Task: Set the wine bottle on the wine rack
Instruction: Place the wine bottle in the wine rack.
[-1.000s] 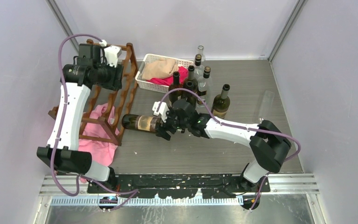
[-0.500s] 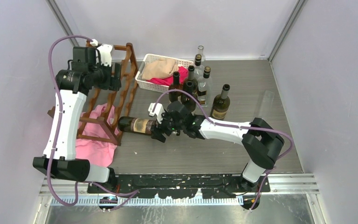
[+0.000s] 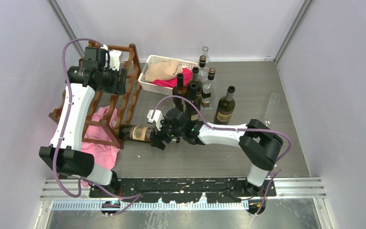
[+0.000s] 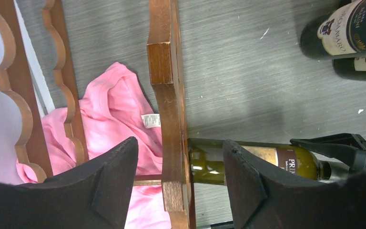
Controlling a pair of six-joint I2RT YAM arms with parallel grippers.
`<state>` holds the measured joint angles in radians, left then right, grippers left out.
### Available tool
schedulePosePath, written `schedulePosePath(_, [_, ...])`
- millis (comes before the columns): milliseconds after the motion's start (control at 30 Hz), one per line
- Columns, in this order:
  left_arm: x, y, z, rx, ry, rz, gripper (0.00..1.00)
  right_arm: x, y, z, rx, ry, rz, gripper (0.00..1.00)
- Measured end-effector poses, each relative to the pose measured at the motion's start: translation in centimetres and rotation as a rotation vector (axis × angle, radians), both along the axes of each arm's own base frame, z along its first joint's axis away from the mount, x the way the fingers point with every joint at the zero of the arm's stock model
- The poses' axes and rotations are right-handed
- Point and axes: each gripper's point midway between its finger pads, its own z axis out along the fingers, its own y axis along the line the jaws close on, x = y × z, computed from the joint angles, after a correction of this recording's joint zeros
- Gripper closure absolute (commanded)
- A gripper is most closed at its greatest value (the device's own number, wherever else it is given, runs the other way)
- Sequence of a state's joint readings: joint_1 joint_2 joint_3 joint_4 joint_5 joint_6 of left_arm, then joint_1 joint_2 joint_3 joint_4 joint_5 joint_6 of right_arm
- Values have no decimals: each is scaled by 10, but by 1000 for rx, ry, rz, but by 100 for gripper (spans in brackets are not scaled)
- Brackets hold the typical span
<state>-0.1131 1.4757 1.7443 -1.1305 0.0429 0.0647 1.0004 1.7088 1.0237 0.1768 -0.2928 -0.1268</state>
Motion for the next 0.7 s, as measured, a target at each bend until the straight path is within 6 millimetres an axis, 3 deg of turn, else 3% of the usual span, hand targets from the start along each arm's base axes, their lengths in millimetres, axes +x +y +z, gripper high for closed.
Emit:
schedulePosePath(233, [-1, -5, -17, -10, 74, -22, 42, 9, 17, -8, 35, 4, -13, 99])
schedulePosePath(700, [-6, -11, -20, -27, 95, -68, 47, 21, 63, -22, 168, -2, 38, 99])
